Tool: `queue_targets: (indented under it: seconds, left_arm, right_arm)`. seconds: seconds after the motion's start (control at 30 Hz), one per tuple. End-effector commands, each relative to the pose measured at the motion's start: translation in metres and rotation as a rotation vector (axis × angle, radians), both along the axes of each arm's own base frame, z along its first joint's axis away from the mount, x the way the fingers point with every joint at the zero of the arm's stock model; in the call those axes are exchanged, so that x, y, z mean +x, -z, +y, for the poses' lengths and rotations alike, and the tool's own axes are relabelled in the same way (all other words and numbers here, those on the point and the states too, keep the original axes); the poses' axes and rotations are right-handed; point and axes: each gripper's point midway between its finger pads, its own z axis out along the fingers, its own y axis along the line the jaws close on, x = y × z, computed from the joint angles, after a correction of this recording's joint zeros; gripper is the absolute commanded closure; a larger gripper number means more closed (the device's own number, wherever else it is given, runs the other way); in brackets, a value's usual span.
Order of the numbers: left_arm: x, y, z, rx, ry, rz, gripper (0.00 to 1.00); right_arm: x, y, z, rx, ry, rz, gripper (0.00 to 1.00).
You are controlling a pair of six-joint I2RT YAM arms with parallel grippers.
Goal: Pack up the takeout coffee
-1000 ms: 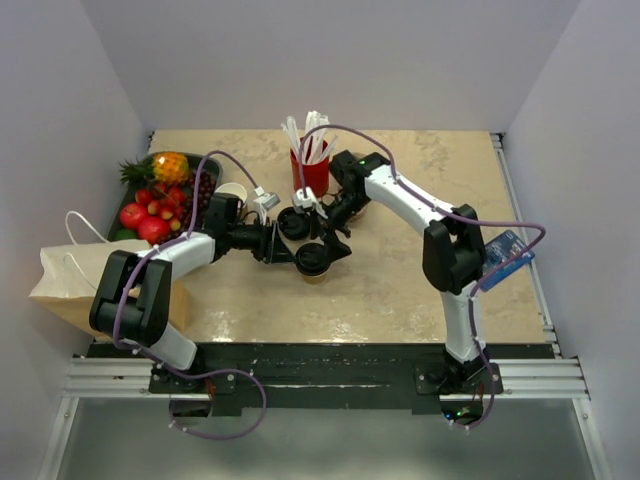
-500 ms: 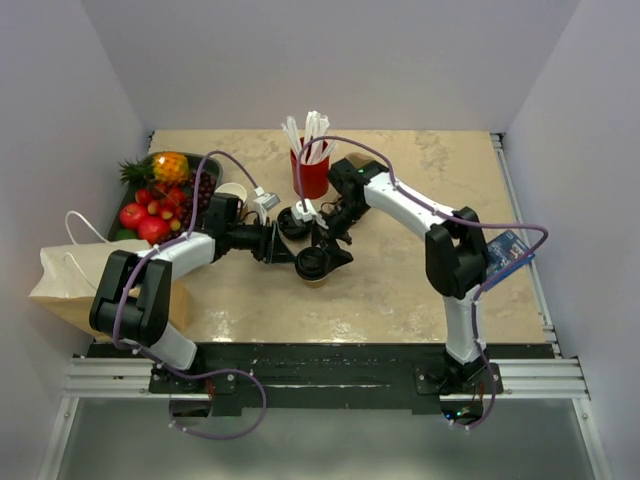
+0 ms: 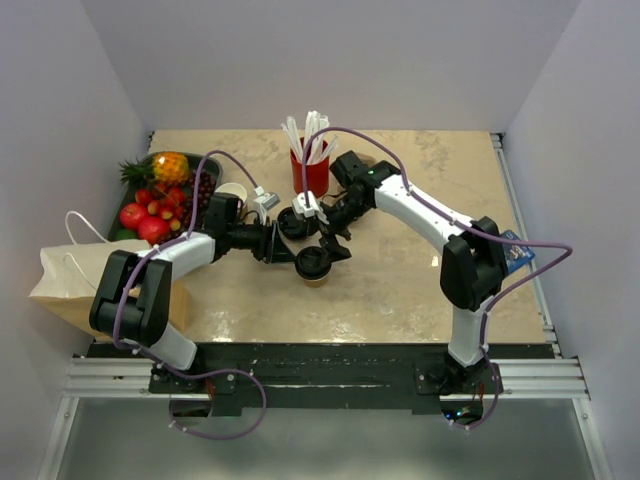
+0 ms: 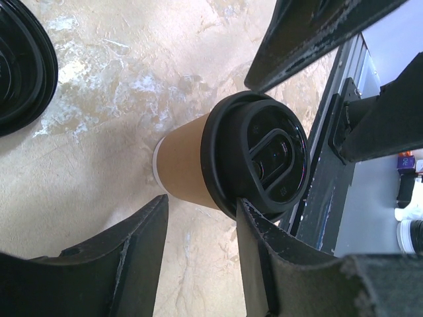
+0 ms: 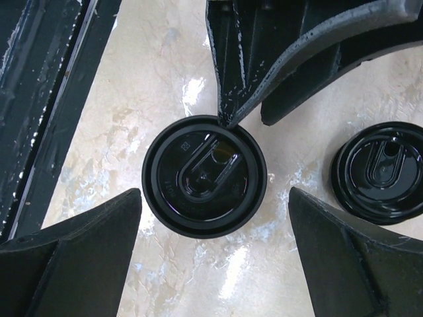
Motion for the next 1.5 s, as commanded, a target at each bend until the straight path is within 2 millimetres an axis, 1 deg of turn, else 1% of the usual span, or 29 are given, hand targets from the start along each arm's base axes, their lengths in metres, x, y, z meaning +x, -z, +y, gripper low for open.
queue_targets:
  seconds: [0.0, 0.13, 0.27, 0.43, 0.73, 0.87, 0.97, 1.03, 1.1, 1.13, 1.2, 1.23, 1.33, 1.47]
  left_arm:
    - [0.001, -0.007, -0.004, -0.026, 0.019, -0.042, 0.50]
    - [0.001, -0.007, -0.004, -0.028, 0.019, -0.039, 0.50]
    - [0.001, -0.008, -0.004, -0.030, 0.019, -0.041, 0.50]
    - [0.000, -0.007, -0.004, -0.031, 0.019, -0.038, 0.50]
    - [-0.001, -0.006, -0.005, -0.033, 0.021, -0.031, 0.50]
    - [0.000, -0.005, -0.005, -0.033, 0.020, -0.030, 0.50]
    - [0.000, -0.004, -0.005, -0.033, 0.019, -0.027, 0.50]
    - [0.000, -0.004, -0.005, -0.033, 0.019, -0.027, 0.50]
    - [0.000, -0.004, -0.005, -0.034, 0.020, -0.027, 0.50]
    - [-0.001, -0.004, -0.005, -0.035, 0.023, -0.024, 0.50]
    - [-0.002, -0.003, -0.005, -0.032, 0.025, -0.021, 0.50]
    - [-0.003, -0.002, -0.004, -0.030, 0.027, -0.021, 0.50]
    - [-0.005, 0.001, -0.004, -0.026, 0.027, -0.010, 0.50]
    - [-0.007, 0.005, -0.004, -0.022, 0.029, -0.001, 0.50]
  right_arm:
    - [-0.006, -0.004, 0.008, 0.010, -0.008, 0.003, 0.05]
    - [-0.006, -0.002, 0.010, -0.001, -0.009, 0.008, 0.05]
    - [-0.009, 0.007, 0.010, -0.032, -0.018, 0.011, 0.06]
    - [-0.010, 0.013, 0.010, -0.054, -0.025, 0.013, 0.08]
    - [-0.017, 0.017, 0.009, -0.070, -0.061, -0.004, 0.18]
    - [-0.020, 0.021, 0.007, -0.090, -0.079, -0.014, 0.24]
    - [-0.023, 0.025, 0.005, -0.100, -0.090, -0.022, 0.26]
    - [-0.023, 0.029, 0.004, -0.109, -0.093, -0.041, 0.27]
    - [-0.024, 0.029, 0.003, -0.115, -0.098, -0.069, 0.28]
    - [-0.025, 0.033, 0.002, -0.117, -0.097, -0.078, 0.29]
    - [-0.027, 0.032, 0.003, -0.116, -0.096, -0.103, 0.30]
    - [-0.026, 0.036, 0.002, -0.121, -0.091, -0.120, 0.30]
    - [-0.025, 0.035, 0.005, -0.115, -0.075, -0.147, 0.31]
    - [-0.029, 0.038, 0.008, -0.121, -0.069, -0.177, 0.33]
